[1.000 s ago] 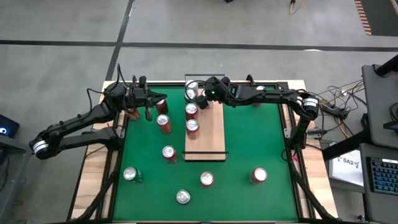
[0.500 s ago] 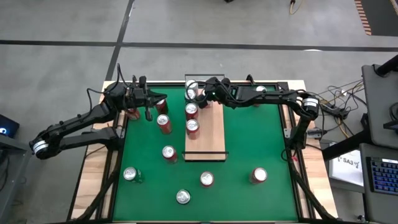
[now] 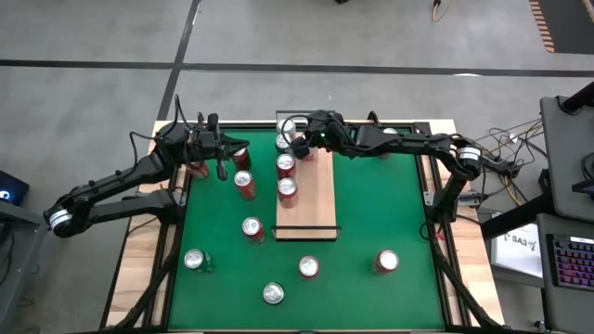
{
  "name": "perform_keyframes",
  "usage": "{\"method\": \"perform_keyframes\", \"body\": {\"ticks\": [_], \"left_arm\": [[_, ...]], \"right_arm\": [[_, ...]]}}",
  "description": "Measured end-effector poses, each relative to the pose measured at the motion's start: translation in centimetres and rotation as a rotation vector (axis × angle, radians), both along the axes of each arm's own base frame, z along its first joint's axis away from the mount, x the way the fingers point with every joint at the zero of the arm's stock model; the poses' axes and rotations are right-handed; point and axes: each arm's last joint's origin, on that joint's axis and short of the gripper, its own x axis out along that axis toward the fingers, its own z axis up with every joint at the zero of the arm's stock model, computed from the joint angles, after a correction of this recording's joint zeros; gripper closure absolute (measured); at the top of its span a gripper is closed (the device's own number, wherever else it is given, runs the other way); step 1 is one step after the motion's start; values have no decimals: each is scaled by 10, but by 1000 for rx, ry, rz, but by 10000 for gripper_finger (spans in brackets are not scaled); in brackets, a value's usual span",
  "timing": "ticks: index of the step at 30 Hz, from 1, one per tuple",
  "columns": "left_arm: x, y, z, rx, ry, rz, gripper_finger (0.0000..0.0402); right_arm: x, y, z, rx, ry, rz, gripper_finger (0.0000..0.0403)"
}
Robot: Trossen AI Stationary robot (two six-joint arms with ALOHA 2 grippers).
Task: Place canned beverage on shelf
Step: Put the white/pink soda can on the shelf and aligned with the other white/pink soda can
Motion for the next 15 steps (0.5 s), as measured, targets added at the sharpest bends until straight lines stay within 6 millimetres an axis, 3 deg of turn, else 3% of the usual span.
{"method": "perform_keyframes", "body": {"ticks": [6, 11, 15], "left_arm": [[0, 0, 0, 6, 3, 0, 402], [0, 0, 0, 5, 4, 0, 402], [0, 0, 0, 3, 3, 0, 402]], "right_arm": [[-9, 19, 10, 50, 126, 64, 394], [-13, 34, 4, 97, 225, 113, 394], [-7, 33, -7, 104, 247, 112, 394]]}}
